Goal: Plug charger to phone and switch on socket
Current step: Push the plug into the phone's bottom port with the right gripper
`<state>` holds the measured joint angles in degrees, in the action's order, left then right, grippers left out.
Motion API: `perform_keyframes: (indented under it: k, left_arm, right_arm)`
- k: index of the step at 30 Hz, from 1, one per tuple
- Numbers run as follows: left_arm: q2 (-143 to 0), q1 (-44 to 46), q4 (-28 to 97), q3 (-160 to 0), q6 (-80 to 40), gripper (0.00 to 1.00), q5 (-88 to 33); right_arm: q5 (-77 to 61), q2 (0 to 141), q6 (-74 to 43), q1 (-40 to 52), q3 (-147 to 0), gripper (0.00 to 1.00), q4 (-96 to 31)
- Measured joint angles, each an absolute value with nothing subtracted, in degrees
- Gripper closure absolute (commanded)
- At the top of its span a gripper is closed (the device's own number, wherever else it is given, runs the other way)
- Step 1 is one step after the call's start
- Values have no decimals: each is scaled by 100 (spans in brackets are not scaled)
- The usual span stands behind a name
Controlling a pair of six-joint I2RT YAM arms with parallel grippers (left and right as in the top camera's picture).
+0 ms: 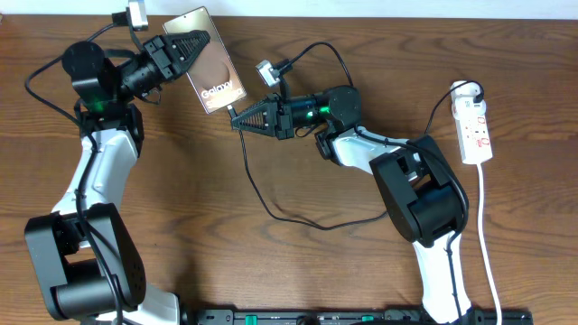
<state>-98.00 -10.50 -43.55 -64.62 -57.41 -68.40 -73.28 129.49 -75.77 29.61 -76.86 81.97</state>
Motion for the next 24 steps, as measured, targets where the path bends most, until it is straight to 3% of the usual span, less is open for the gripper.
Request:
perform_keyframes:
  k: [24]
  left_arm:
    - [-9800,-952,-4359,-6462,-5719,92,-6954]
  right_arm:
    - [-7393,12949,-7594,2993,-7682,99,8213]
